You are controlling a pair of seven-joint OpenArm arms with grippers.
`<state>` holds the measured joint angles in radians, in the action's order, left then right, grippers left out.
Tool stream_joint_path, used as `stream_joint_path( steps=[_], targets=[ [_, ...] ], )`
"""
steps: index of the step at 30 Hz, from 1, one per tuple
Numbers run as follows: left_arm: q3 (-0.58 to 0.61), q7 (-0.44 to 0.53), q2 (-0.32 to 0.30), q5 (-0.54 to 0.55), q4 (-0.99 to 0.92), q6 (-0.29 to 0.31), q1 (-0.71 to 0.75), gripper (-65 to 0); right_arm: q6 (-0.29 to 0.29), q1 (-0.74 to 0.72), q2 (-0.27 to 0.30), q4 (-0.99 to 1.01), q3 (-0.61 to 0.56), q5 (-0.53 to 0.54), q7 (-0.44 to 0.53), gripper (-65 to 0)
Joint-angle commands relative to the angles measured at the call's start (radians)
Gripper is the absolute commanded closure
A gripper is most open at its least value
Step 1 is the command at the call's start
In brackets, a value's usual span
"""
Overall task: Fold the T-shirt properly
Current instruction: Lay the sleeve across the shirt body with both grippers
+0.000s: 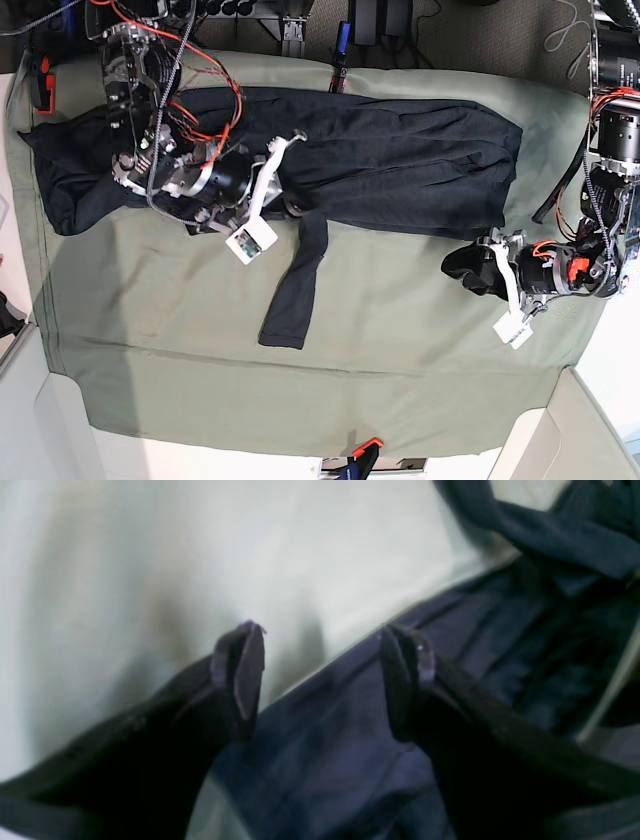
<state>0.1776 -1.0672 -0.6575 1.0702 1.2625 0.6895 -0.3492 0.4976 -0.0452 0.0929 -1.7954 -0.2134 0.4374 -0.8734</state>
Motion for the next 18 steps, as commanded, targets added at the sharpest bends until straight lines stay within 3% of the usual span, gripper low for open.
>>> stream_joint_path(
  steps=[1,4,8,11,12,13,18],
  targets=[
    [-0.008,-0.007,-0.016,0.043,0.015,0.009,-0.027,-39.5,0.015,0.012,0.002,-0.041,0.002,0.022,0.023,0.0],
    [-0.008,-0.059,-0.012,0.122,0.036,0.009,-0.027,-39.5,0.038,0.071,0.009,-0.092,0.002,0.034,0.028,0.0],
    [0.009,-0.058,0.0,0.123,0.101,0.009,-0.02,-39.5,0.028,0.077,0.009,-0.093,0.002,0.011,0.024,-2.2],
    [0.065,-0.043,0.021,0.108,0.122,0.009,-0.019,-39.5,0.022,0.07,0.009,-0.092,0.003,-0.023,0.024,-32.0],
    [0.085,-0.026,0.034,0.081,0.122,0.009,-0.019,-39.5,0.022,0.07,0.009,-0.092,0.009,-0.031,0.028,-38.5],
    [0.105,-0.003,0.053,0.042,0.122,0.009,-0.019,-39.5,0.022,0.07,0.009,-0.092,0.018,-0.031,0.032,-41.9],
    [0.149,0.148,0.161,-0.224,0.121,0.009,-0.019,-39.5,0.003,0.062,0.009,-0.093,0.145,-0.031,0.046,-42.4]
  ],
)
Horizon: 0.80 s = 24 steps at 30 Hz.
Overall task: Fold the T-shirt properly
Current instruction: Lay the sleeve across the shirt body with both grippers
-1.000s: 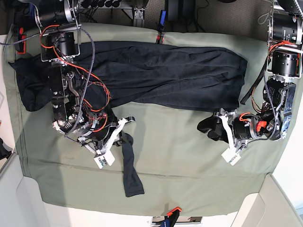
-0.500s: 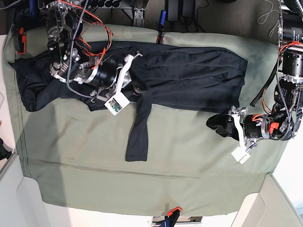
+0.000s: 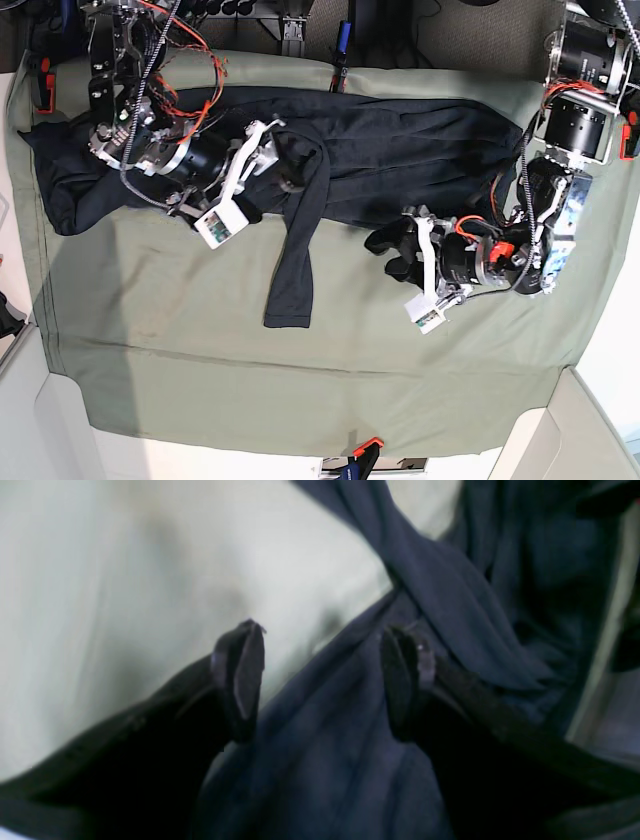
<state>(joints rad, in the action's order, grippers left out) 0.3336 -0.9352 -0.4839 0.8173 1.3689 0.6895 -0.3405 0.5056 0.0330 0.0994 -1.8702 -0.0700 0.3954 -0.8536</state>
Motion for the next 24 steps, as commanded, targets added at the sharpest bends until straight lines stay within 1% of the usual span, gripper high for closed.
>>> stream_joint_path(
  steps=[1,3,6,9,12,14,16,19,21,24],
  targets=[
    [-0.007,0.045,0.008,-0.027,0.013,0.009,-0.028,-39.5,-0.006,-0.016,0.003,-0.019,0.043,0.012,0.027,-42.4],
    [-0.007,0.087,0.05,-0.098,0.01,0.009,-0.031,-39.5,-0.01,-0.016,0.002,-0.019,0.143,0.018,0.028,-42.4],
    [-0.007,0.109,0.122,-0.156,-0.022,0.009,-0.045,-39.5,-0.012,-0.015,0.003,-0.018,0.309,0.05,0.026,-42.4],
    [-0.007,0.171,0.206,-0.249,-0.111,0.009,-0.076,-39.5,-0.012,-0.012,0.01,-0.017,0.454,0.089,0.018,-42.4],
    [-0.007,0.25,0.286,-0.33,-0.235,0.009,-0.123,-39.5,-0.011,0.01,0.031,-0.013,0.548,0.137,0.007,-42.4],
    [-0.007,0.303,0.324,-0.366,-0.317,0.008,-0.159,-39.5,-0.011,0.032,0.043,-0.013,0.581,0.161,0.007,-42.4],
    [-0.007,0.341,0.348,-0.383,-0.386,-0.022,-0.193,-39.5,-0.008,0.053,0.055,-0.013,0.595,0.174,0.003,-42.4],
    [-0.007,0.357,0.366,-0.397,-0.455,-0.045,-0.226,-39.5,-0.008,0.083,0.067,-0.013,0.599,0.175,0.003,-42.4],
    [-0.007,0.368,0.371,-0.437,-0.47,-0.076,-0.226,-39.5,-0.008,0.096,0.067,-0.013,0.601,0.178,0.003,-42.4],
    [-0.007,0.371,0.385,-0.488,-0.484,-0.104,-0.218,-39.5,-0.008,0.098,0.068,-0.013,0.601,0.178,0.0,-42.4]
  ],
)
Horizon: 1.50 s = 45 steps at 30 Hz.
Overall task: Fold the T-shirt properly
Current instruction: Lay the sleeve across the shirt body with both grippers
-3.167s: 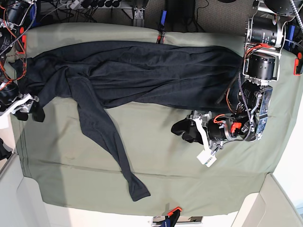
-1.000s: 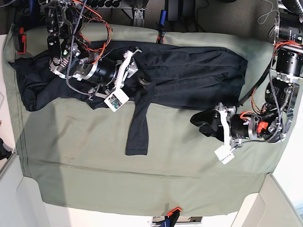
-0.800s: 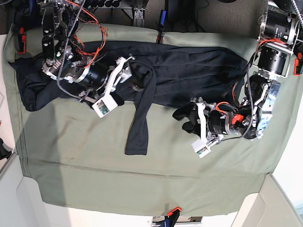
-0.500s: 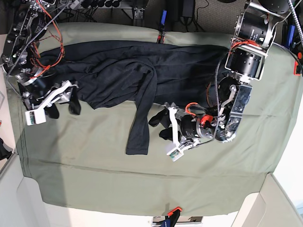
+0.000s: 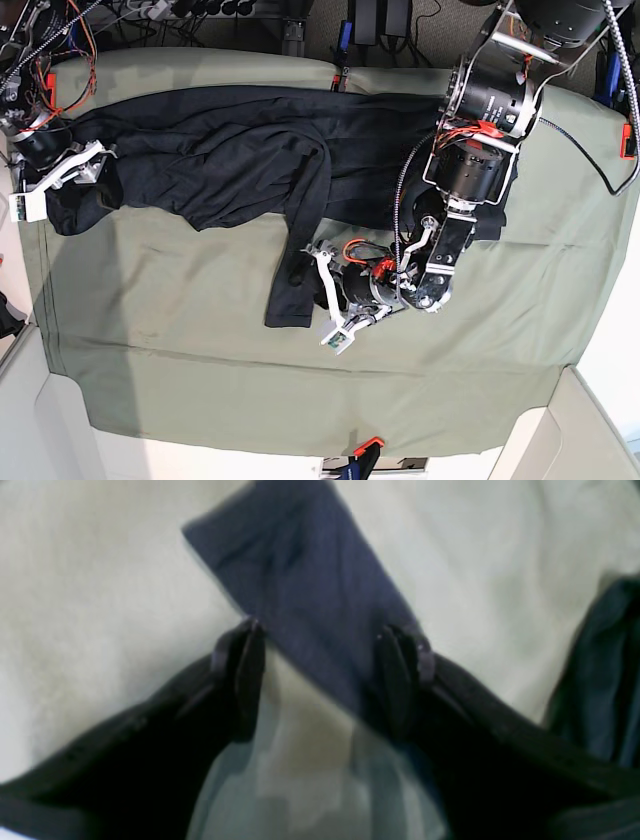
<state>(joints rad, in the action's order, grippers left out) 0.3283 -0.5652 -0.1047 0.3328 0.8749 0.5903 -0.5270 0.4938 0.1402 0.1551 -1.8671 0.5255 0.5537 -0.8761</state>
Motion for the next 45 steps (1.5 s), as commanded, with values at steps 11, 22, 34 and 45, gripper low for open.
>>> stream_joint_path(
  steps=[11,22,34,45],
  targets=[
    [-0.001,-0.013,0.036,-0.045,0.006,-0.003,0.007,-8.0,0.004,-0.009,0.014,-0.016,0.005,0.031,0.011,-42.4],
    [-0.001,-0.229,-0.037,0.154,0.245,0.063,0.013,0.0,0.003,0.019,0.053,-0.016,0.005,0.035,0.012,-42.4],
    [-0.008,-0.367,-0.343,0.385,0.671,0.108,0.222,0.0,0.003,0.057,0.114,-0.014,0.005,0.038,0.015,-42.4],
    [-0.286,-0.382,-0.489,0.402,0.919,0.108,0.608,0.0,0.003,0.055,0.114,-0.014,0.005,0.049,0.035,-42.4]
  ],
)
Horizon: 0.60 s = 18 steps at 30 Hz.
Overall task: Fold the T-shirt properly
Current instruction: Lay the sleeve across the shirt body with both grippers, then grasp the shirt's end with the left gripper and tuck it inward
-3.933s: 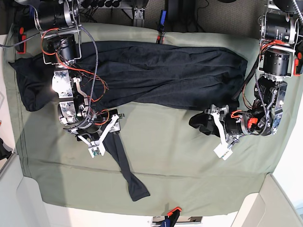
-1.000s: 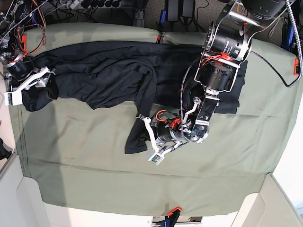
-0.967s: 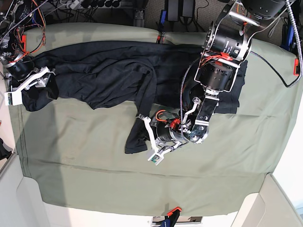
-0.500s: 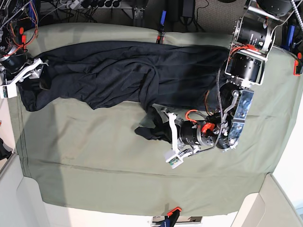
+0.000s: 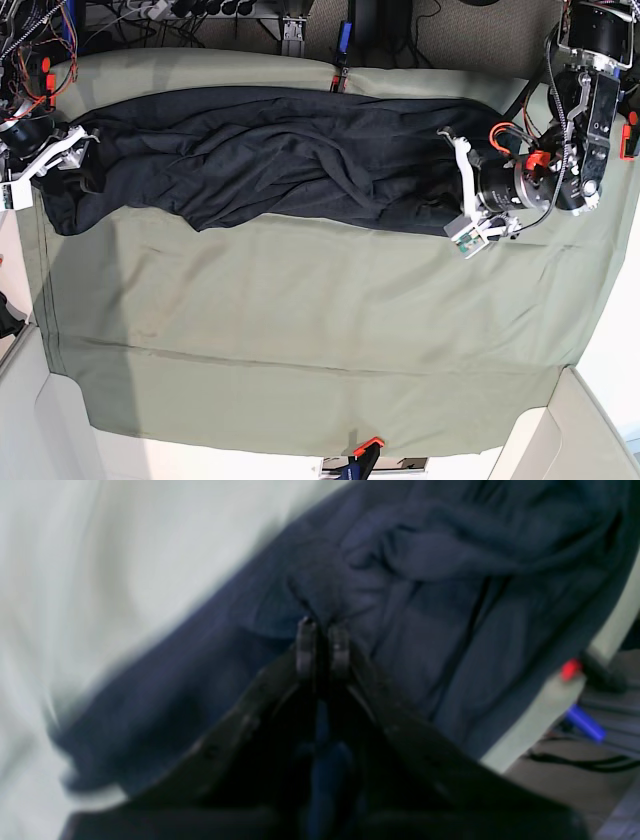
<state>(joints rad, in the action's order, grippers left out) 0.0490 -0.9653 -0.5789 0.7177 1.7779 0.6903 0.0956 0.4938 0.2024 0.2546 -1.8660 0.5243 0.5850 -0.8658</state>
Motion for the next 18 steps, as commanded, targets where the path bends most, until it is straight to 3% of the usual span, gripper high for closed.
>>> stream_joint_path(
  steps=[1,14,18],
  targets=[
    [-0.029,0.018,-0.014,0.026,0.016,0.008,0.009,0.0,0.003,-0.008,0.014,-0.015,0.006,0.018,0.027,-42.4],
    [-0.178,0.013,-0.028,-0.004,-0.004,0.008,0.127,-1.4,0.003,-0.008,0.014,-0.015,0.004,0.028,0.035,-42.4],
    [-0.178,-0.005,-0.037,-0.005,-0.011,-0.01,0.151,-39.0,0.003,-0.008,0.014,-0.015,0.004,0.029,0.035,-42.4]
  ],
)
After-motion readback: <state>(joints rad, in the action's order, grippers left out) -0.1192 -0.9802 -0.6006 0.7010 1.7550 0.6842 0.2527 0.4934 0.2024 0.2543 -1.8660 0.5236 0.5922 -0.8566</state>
